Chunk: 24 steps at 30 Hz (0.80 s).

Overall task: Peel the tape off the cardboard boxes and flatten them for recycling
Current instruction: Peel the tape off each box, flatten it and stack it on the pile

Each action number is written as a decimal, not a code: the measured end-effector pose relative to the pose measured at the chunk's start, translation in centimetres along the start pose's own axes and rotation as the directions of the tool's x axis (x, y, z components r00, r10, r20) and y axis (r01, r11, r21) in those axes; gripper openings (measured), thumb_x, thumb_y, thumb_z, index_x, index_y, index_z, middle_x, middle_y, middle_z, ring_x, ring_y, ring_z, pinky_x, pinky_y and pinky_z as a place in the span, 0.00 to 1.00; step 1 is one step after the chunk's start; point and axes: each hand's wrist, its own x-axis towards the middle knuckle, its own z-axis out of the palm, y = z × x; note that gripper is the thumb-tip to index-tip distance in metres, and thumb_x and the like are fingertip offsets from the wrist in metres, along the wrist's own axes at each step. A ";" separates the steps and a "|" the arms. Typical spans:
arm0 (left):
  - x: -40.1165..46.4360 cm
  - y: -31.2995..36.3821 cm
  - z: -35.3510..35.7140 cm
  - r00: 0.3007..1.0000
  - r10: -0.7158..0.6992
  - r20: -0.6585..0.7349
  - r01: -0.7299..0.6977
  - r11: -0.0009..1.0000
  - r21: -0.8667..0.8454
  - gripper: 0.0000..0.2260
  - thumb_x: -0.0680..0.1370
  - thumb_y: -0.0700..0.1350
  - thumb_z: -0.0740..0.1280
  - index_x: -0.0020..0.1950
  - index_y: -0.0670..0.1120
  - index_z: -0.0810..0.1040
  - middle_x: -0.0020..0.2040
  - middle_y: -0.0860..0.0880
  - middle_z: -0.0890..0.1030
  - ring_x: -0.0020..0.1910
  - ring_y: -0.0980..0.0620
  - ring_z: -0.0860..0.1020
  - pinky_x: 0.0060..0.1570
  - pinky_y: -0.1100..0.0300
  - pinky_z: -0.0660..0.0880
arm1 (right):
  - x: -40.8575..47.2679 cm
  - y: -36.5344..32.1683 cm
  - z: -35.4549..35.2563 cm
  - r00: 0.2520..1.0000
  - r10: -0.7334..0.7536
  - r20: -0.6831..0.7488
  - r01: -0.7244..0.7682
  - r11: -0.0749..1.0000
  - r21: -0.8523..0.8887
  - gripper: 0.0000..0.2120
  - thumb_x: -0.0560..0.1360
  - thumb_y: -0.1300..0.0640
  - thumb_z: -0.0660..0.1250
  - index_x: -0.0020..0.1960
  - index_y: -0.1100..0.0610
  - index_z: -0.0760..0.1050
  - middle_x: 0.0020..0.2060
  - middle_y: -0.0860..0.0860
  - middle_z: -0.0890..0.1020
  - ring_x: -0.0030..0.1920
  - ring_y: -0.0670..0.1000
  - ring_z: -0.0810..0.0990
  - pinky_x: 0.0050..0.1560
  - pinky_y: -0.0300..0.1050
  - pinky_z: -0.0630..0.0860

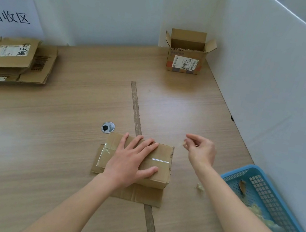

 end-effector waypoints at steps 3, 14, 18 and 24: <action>-0.1 0.0 -0.1 1.000 0.003 0.002 -0.003 1.000 -0.004 0.34 0.78 0.72 0.49 0.81 0.59 0.57 0.80 0.61 0.60 0.80 0.51 0.56 0.79 0.41 0.42 | 0.2 0.3 -1.2 0.988 0.027 0.150 -0.037 0.997 0.063 0.13 0.78 0.65 0.70 0.61 0.54 0.81 0.44 0.53 0.87 0.41 0.50 0.87 0.55 0.52 0.83; 0.0 0.3 0.0 1.000 -0.004 -0.001 0.004 1.000 -0.001 0.33 0.79 0.72 0.49 0.81 0.58 0.58 0.80 0.61 0.61 0.80 0.52 0.57 0.79 0.40 0.44 | -4.4 0.5 -1.3 0.948 -0.192 0.253 0.186 0.981 0.048 0.10 0.66 0.60 0.82 0.45 0.49 0.87 0.53 0.49 0.86 0.43 0.45 0.87 0.53 0.47 0.83; -0.1 0.3 0.0 1.000 -0.004 -0.012 0.004 1.000 -0.003 0.33 0.79 0.71 0.50 0.81 0.58 0.59 0.80 0.60 0.62 0.80 0.51 0.58 0.79 0.39 0.46 | -4.8 0.9 -1.4 0.894 -0.193 0.405 0.187 0.981 0.053 0.19 0.65 0.52 0.82 0.55 0.51 0.86 0.56 0.44 0.82 0.55 0.38 0.83 0.58 0.35 0.78; 0.0 0.3 -0.1 1.000 0.013 -0.004 -0.013 1.000 -0.011 0.33 0.79 0.72 0.50 0.80 0.59 0.59 0.80 0.61 0.62 0.80 0.52 0.58 0.79 0.41 0.45 | -4.0 0.3 -1.1 0.935 -0.269 0.229 0.299 0.948 -0.105 0.04 0.71 0.58 0.79 0.47 0.52 0.88 0.41 0.43 0.87 0.43 0.39 0.85 0.49 0.36 0.79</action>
